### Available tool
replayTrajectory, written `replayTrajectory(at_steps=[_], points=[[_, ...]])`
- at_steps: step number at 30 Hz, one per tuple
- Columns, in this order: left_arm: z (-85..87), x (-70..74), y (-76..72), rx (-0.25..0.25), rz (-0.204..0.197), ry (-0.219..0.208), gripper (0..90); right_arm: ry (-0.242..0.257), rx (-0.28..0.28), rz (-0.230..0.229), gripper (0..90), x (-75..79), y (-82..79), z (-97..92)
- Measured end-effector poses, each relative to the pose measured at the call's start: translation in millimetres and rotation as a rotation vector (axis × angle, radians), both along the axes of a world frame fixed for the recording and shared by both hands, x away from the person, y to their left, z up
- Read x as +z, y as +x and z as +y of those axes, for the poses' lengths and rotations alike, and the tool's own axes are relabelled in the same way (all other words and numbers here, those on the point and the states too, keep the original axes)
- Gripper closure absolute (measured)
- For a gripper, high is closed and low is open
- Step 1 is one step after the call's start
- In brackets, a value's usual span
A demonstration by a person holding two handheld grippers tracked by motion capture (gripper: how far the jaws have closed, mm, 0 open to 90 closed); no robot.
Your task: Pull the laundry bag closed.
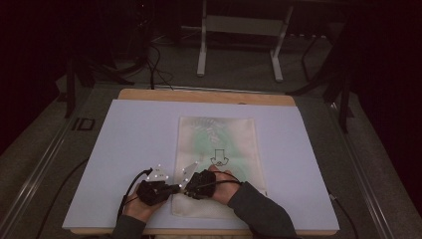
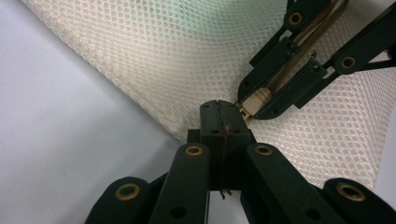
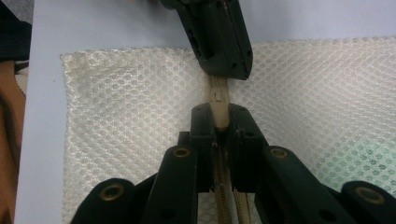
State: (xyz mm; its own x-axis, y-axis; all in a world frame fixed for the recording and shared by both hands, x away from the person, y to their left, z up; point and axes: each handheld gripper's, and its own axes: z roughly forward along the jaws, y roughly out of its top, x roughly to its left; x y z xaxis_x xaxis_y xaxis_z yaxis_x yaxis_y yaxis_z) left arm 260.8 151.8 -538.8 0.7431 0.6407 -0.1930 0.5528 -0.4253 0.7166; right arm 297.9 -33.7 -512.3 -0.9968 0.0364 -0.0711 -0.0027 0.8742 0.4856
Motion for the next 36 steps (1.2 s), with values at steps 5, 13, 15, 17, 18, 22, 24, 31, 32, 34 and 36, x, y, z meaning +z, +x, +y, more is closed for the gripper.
replayTrajectory(at_steps=[5, 13, 15, 17, 18, 22, 24, 31, 32, 34, 36], points=[[0.1, 0.1, 0.3, -0.001, 0.001, 0.002, 89.5, -0.012, 0.004, -0.008, 82.3, 0.9, -1.1, 0.1], [0.0, 0.3, 0.4, -0.001, 0.004, 0.004, 89.5, -0.020, 0.011, -0.011, 82.3, 2.2, -2.0, -7.2], [0.1, 0.1, 0.5, 0.000, 0.005, 0.002, 89.6, -0.023, 0.011, -0.010, 82.3, 2.6, -2.0, -8.3], [0.3, 0.0, 0.6, 0.000, 0.006, 0.001, 89.5, -0.024, 0.012, -0.011, 82.3, 2.7, -1.9, -9.4], [0.6, 0.0, 1.0, 0.002, 0.010, -0.003, 89.6, -0.026, 0.012, -0.008, 82.3, 3.2, -1.3, -12.3], [0.6, -0.2, 0.9, 0.002, 0.009, -0.005, 89.5, -0.032, 0.008, -0.005, 82.3, 4.4, -1.1, -17.5], [0.6, -0.2, 0.8, 0.002, 0.008, -0.004, 89.6, -0.034, 0.012, -0.009, 82.3, 4.5, -1.1, -18.6], [0.5, -0.4, 0.4, 0.004, 0.007, -0.005, 89.5, -0.042, 0.009, -0.007, 82.3, 4.9, -1.9, -22.3], [0.5, -0.3, 0.3, 0.003, 0.006, -0.003, 89.5, -0.044, 0.006, -0.005, 82.3, 5.1, -2.0, -23.5], [0.5, -0.3, 0.4, 0.003, 0.007, -0.004, 89.5, -0.043, 0.010, -0.003, 82.3, 5.5, -1.2, -25.5], [0.5, -0.3, 0.4, 0.003, 0.007, -0.004, 89.5, -0.049, 0.006, -0.004, 82.3, 5.9, -1.7, -26.9]])
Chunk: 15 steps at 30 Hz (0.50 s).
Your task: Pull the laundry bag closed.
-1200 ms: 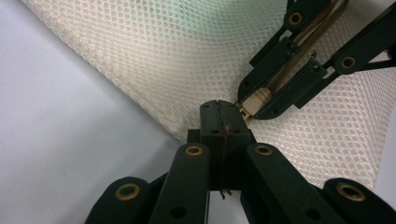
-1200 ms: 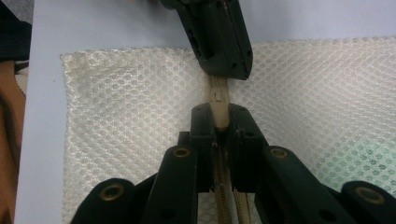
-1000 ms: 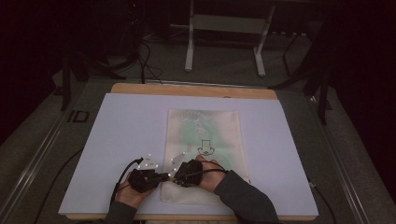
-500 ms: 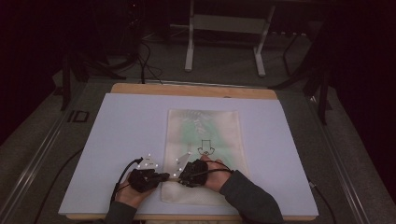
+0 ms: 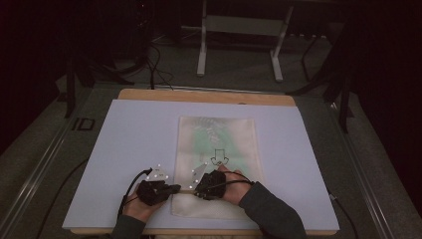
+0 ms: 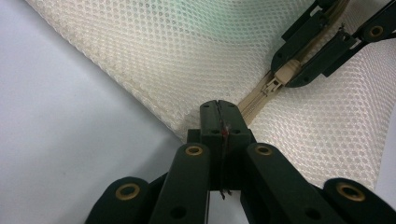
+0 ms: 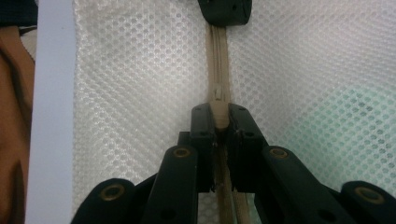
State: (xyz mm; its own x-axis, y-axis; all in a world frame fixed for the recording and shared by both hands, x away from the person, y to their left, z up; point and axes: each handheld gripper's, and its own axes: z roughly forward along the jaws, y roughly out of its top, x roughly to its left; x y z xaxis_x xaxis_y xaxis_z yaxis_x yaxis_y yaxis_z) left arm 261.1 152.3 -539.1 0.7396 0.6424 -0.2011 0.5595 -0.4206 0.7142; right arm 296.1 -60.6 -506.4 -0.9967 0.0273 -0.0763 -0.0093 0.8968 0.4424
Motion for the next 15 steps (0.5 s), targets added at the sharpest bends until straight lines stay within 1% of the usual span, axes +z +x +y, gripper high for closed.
replayTrajectory(at_steps=[6, 7, 15], points=[[0.1, -0.1, 0.0, 0.002, 0.003, -0.003, 89.5, -0.007, -0.001, -0.002, 82.3, 0.4, -0.7, -2.8], [0.1, 0.0, 0.0, 0.002, 0.002, -0.003, 89.6, -0.006, -0.006, 0.006, 82.3, 0.6, -1.0, -3.5], [0.1, -0.2, 0.0, 0.001, 0.003, -0.006, 89.5, -0.018, 0.000, -0.001, 82.3, 1.3, -1.0, -6.7]])
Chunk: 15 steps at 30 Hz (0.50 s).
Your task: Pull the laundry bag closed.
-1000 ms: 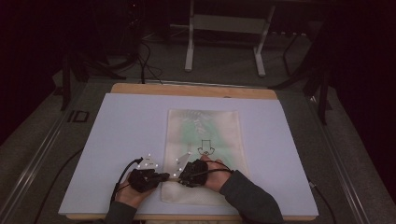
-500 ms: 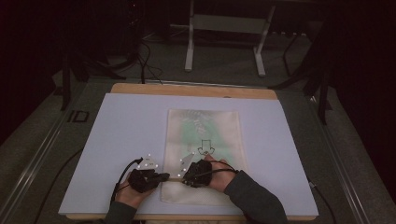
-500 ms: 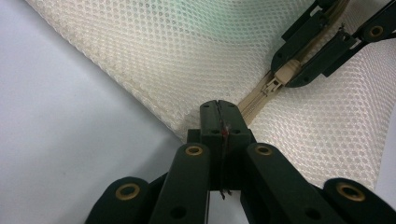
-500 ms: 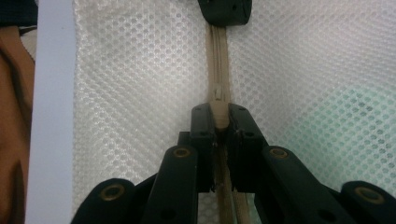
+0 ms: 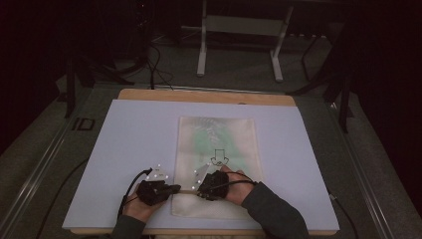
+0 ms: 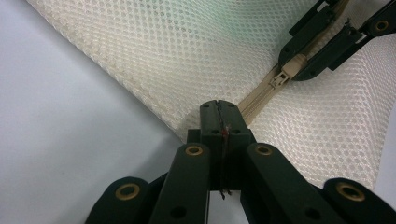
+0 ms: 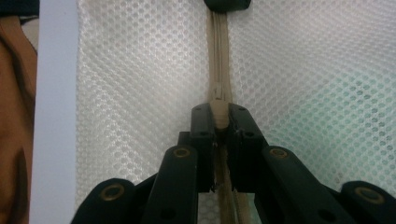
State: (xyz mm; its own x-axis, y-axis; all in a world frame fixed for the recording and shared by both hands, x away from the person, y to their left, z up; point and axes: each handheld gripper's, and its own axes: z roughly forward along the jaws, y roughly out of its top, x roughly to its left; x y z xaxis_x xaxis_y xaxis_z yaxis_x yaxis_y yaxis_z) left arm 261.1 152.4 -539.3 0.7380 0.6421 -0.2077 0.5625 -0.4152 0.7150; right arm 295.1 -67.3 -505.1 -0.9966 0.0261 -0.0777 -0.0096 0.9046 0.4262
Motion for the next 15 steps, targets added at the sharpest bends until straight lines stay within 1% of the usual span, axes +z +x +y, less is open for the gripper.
replayTrajectory(at_steps=[3, 8, 15], points=[[0.0, 0.0, 0.0, 0.001, 0.001, -0.001, 89.5, 0.003, -0.002, 0.003, 82.3, 0.2, 0.0, -1.6], [0.0, 0.0, -0.1, 0.000, 0.001, 0.000, 89.5, -0.011, -0.002, 0.003, 82.3, 0.9, -0.3, -3.6], [0.1, -0.2, 0.1, 0.001, 0.002, -0.005, 89.5, -0.013, -0.003, 0.005, 82.3, 1.2, -0.1, -7.4]])
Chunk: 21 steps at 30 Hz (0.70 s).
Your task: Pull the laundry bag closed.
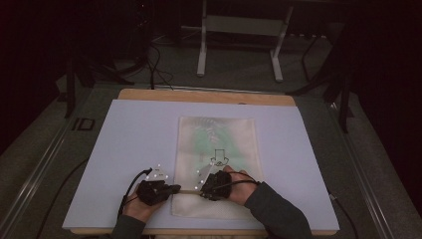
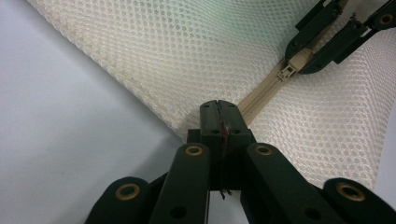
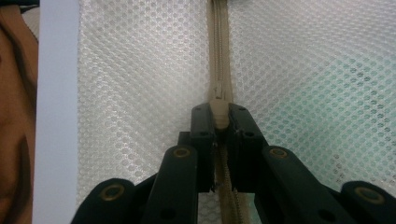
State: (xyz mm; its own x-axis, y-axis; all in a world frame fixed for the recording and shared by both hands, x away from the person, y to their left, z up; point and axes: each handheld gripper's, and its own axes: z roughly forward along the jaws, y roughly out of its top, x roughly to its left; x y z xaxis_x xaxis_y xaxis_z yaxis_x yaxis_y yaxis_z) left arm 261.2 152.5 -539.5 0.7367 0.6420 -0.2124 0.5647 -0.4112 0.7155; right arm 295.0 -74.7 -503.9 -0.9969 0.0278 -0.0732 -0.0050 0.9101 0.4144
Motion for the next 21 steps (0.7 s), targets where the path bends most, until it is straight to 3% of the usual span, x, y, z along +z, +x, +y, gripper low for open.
replayTrajectory(at_steps=[21], points=[[0.2, 0.0, 0.3, -0.004, -0.001, 0.001, 89.5, -0.013, -0.007, 0.002, 82.3, 1.2, -0.6, -7.7]])
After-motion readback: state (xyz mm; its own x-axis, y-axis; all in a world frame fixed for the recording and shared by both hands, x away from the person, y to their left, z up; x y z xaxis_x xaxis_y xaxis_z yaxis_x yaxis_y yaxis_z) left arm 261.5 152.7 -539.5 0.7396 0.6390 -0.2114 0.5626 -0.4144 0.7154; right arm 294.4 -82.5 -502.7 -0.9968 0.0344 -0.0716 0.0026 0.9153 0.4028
